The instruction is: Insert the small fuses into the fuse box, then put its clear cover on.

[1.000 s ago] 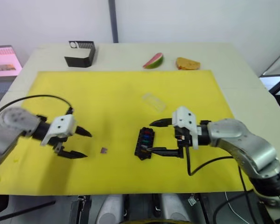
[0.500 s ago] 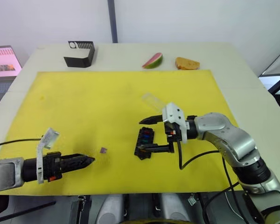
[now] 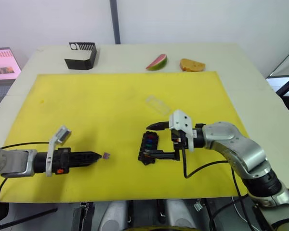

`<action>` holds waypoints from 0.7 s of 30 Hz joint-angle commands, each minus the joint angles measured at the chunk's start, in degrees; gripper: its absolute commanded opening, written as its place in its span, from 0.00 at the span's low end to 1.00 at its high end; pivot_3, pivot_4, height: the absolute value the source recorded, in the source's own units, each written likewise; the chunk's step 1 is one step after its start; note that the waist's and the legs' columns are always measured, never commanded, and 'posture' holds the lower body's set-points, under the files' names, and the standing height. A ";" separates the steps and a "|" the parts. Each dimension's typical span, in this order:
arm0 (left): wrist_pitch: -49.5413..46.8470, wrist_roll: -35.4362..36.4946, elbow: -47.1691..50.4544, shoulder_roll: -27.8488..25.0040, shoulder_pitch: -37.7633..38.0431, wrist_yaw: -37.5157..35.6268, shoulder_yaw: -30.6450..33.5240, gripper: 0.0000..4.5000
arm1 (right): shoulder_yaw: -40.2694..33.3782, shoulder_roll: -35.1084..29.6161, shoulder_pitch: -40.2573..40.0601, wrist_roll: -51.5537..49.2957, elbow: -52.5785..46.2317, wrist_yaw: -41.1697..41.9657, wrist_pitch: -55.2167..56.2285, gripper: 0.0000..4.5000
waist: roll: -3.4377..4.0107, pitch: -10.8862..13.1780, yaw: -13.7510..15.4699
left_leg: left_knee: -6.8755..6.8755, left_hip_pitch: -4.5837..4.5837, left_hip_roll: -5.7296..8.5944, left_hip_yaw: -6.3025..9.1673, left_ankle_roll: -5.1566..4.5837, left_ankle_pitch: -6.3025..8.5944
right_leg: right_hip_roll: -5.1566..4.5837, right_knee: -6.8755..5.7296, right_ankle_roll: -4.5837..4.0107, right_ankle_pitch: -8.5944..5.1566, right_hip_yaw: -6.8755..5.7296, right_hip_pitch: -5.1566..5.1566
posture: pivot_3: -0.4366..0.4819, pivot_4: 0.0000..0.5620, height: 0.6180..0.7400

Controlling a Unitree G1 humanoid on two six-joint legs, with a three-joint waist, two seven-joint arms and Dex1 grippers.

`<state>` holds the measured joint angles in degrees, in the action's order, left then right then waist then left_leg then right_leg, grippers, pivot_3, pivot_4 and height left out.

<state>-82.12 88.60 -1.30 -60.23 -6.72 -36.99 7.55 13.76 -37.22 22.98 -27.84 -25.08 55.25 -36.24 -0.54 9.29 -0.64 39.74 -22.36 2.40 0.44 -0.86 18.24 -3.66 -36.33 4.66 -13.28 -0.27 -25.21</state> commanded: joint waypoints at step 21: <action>9.41 22.30 2.71 9.36 3.90 30.36 0.81 0.85 | -2.26 -0.83 0.83 -0.45 -2.23 0.04 -0.56 1.00 | 0.10 -0.07 1.47 | -0.04 0.02 0.05 0.00 -0.10 0.05 | -0.15 0.01 -0.05 0.02 0.02 0.03 | 0.48 0.27 1.00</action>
<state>-74.06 109.99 1.14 -50.56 -2.49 -7.97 9.15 12.87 -37.50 23.07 -27.82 -25.11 55.03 -37.16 -0.44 9.22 0.82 39.71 -22.34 2.45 0.44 -0.95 18.29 -3.81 -36.31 4.61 -13.26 -0.25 -25.18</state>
